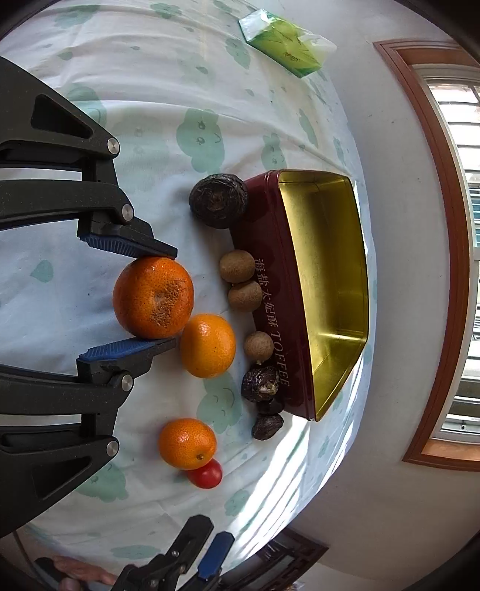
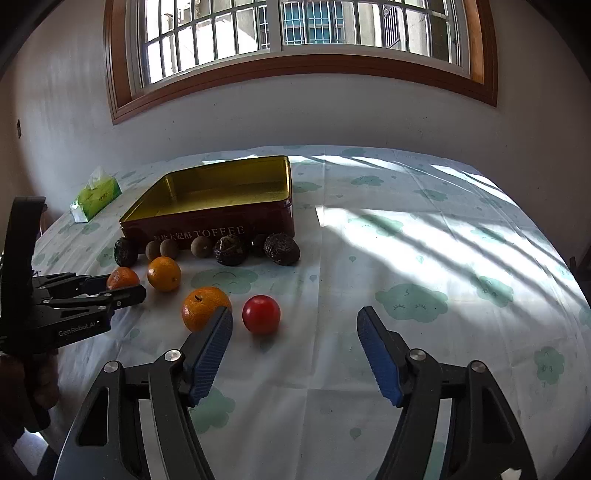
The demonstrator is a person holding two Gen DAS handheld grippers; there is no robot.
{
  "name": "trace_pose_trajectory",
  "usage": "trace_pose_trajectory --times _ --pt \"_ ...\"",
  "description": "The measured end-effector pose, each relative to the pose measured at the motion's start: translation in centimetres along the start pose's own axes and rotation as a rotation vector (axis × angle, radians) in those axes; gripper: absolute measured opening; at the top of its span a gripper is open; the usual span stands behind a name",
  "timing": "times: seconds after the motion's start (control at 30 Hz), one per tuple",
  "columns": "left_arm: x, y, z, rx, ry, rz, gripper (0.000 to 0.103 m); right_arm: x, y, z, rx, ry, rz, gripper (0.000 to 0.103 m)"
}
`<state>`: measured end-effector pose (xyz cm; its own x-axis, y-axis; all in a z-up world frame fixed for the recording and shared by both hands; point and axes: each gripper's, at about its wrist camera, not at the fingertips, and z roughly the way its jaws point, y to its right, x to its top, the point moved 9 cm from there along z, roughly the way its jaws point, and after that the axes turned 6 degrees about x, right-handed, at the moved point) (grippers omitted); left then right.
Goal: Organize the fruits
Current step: 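Grasp a mandarin with the left tool while the right tool grasps the red tomato, then carry both fruits into the red tin and open both tools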
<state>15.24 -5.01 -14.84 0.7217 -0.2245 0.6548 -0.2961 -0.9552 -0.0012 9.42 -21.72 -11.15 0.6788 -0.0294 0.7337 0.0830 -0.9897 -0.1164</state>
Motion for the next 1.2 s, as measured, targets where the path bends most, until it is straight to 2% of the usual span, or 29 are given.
trace_pose_trajectory --times 0.13,0.27,0.33,0.5,0.6,0.63,0.87,1.2 --pt "-0.2 -0.2 -1.9 0.005 0.012 -0.021 0.042 -0.4 -0.3 1.8 0.049 -0.061 -0.017 0.06" --pt "0.0 -0.1 -3.5 0.014 0.034 -0.022 0.042 -0.7 -0.8 3.3 0.042 -0.102 -0.058 0.06" --pt "0.3 0.0 -4.2 0.011 0.045 -0.022 0.042 -0.8 -0.9 4.0 0.053 -0.131 -0.056 0.053" --pt "0.8 0.7 -5.6 0.027 0.076 0.009 0.042 -0.6 -1.1 5.1 0.035 -0.169 -0.096 0.052" --pt "1.0 1.1 -6.0 0.031 0.09 0.023 0.042 -0.8 -1.2 5.5 0.031 -0.188 -0.108 0.041" --pt "1.1 1.1 -6.0 0.029 0.091 0.024 0.042 -0.8 -1.3 5.5 0.034 -0.187 -0.111 0.027" --pt "1.6 1.1 -6.5 0.038 0.104 0.016 0.042 -0.5 -0.1 4.8 0.019 -0.144 -0.045 0.027" --pt "4.1 0.5 -7.2 0.074 0.142 0.013 0.042 -0.3 0.4 4.5 0.025 -0.111 -0.005 0.027"
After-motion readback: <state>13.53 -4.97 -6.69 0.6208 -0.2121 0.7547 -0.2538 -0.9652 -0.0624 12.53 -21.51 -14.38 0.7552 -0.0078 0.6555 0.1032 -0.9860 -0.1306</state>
